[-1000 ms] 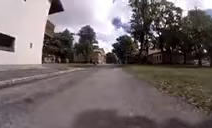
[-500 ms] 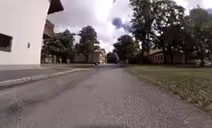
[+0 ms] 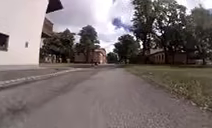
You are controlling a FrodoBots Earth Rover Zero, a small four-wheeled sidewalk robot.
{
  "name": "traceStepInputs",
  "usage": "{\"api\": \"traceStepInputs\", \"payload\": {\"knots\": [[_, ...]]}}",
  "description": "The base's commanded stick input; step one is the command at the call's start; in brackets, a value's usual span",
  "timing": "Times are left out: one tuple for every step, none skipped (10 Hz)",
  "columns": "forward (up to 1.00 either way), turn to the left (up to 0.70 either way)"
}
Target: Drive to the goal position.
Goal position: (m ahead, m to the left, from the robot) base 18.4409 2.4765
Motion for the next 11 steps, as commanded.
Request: {"api": "traceStepInputs", "payload": {"knots": [[0.7,0.0],[0.7,0.0],[0.7,0.0],[0.7,0.0],[0.7,0.0],[0.7,0.0],[0.7,0.0],[0.7,0.0],[0.7,0.0],[0.7,0.0],[0.7,0.0]]}}
